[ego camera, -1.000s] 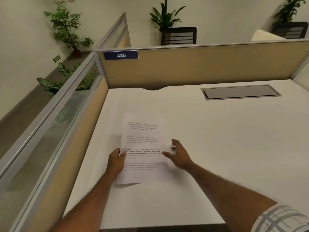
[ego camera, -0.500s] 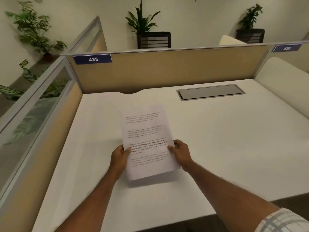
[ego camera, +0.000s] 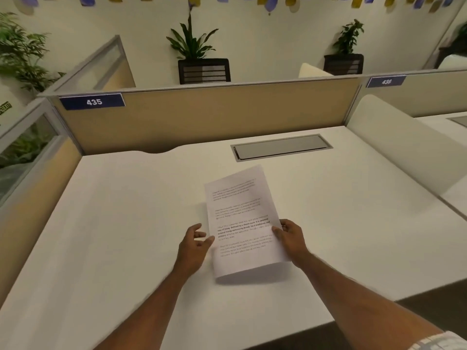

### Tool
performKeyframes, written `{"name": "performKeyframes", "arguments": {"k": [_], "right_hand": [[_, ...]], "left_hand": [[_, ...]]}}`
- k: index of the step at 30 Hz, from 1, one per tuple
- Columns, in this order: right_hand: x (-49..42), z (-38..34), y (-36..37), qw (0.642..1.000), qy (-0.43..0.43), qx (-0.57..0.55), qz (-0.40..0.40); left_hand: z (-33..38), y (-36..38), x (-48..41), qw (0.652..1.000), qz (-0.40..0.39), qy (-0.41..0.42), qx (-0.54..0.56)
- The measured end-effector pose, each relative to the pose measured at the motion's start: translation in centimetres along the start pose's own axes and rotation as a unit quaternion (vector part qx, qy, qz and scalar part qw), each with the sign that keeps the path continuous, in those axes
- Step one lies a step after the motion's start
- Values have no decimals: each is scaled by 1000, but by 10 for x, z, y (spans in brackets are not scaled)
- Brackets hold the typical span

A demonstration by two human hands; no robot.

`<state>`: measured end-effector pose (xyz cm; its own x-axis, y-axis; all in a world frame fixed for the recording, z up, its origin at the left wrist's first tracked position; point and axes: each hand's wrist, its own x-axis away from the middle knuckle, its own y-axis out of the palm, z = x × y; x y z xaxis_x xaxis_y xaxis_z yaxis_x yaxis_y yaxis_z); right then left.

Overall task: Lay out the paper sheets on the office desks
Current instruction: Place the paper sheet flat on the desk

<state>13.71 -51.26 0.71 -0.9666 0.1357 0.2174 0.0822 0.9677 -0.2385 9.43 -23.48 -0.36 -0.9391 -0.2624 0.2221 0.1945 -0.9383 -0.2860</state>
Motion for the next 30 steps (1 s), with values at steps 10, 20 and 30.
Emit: {"name": "performKeyframes", "arguments": {"k": [10, 20, 30], "right_hand": [[-62, 24, -86, 999, 1, 20, -28], [-85, 43, -117, 929, -142, 330, -91], [-83, 62, -107, 833, -195, 485, -184]], "left_hand": [[3, 109, 3, 888, -84, 109, -439], [-1, 121, 9, 855, -94, 73, -505], [-9, 113, 3, 842, -88, 96, -523]]}}
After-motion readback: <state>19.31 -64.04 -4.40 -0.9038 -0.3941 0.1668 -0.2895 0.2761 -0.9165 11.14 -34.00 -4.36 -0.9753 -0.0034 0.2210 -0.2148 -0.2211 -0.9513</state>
